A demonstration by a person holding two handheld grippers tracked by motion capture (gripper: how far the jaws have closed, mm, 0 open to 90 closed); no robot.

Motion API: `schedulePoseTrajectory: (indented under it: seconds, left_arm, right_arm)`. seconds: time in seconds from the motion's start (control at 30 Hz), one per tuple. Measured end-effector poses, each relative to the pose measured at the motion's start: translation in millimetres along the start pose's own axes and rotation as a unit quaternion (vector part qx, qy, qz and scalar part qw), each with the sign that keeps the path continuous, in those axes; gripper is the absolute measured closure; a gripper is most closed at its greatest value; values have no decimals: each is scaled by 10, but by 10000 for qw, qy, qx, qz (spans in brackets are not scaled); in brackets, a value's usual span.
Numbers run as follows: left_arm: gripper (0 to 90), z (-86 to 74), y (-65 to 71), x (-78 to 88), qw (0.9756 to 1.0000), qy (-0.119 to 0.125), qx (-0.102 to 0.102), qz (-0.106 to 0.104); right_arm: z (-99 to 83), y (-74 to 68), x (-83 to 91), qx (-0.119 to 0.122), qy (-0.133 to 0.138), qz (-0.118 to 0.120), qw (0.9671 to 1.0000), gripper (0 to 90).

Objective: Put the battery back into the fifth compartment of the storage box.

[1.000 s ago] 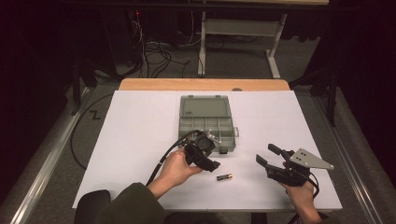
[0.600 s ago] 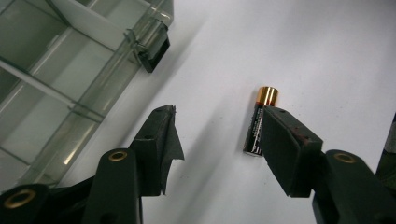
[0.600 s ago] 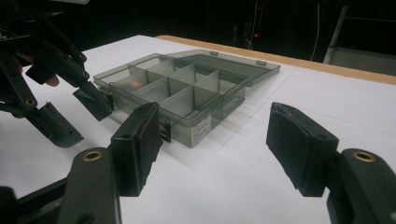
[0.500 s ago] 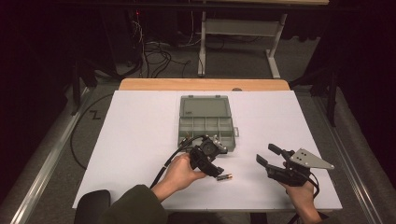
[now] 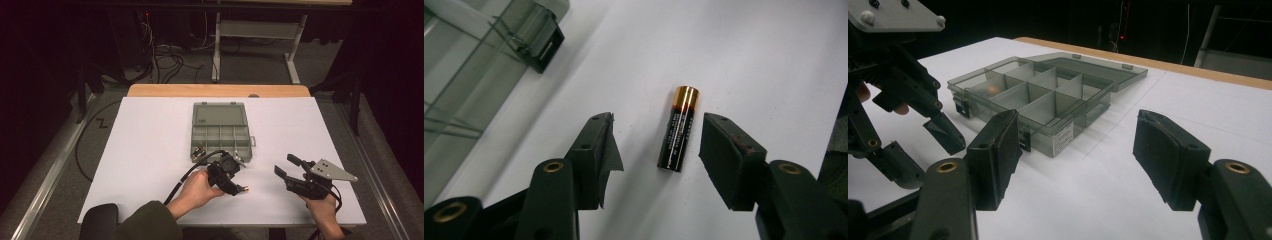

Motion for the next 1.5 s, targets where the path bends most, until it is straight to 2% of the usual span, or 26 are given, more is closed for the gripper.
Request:
schedulePoseTrajectory:
  seconds: [0.3, 0.67, 1.3, 1.5]
  left_arm:
    - [491, -50, 5, -77, 9999, -104, -57, 33]
    - [568, -109, 24, -122, 9996, -273, -93, 7]
    - [732, -175, 48, -121, 9984, -416, -388, -50]
    - [760, -171, 38, -121, 9983, -452, -367, -36]
  right_arm:
    - [2, 0, 0, -16, 10, 9, 10000, 369]
    - [0, -1, 0, 4, 0, 6, 10000, 369]
    - [-2, 0, -2, -3, -12, 13, 10000, 369]
    - [-2, 0, -1, -3, -11, 14, 10000, 369]
Point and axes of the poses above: each handheld gripper's, and its own axes: x roughly backward along the jaws, z roughly out of its top, y roughly to its right, the point moved 8 cm from there along -x, roughly forward along the jaws, and after that the axes turned 6 degrees about -x, right-handed, at the moved point
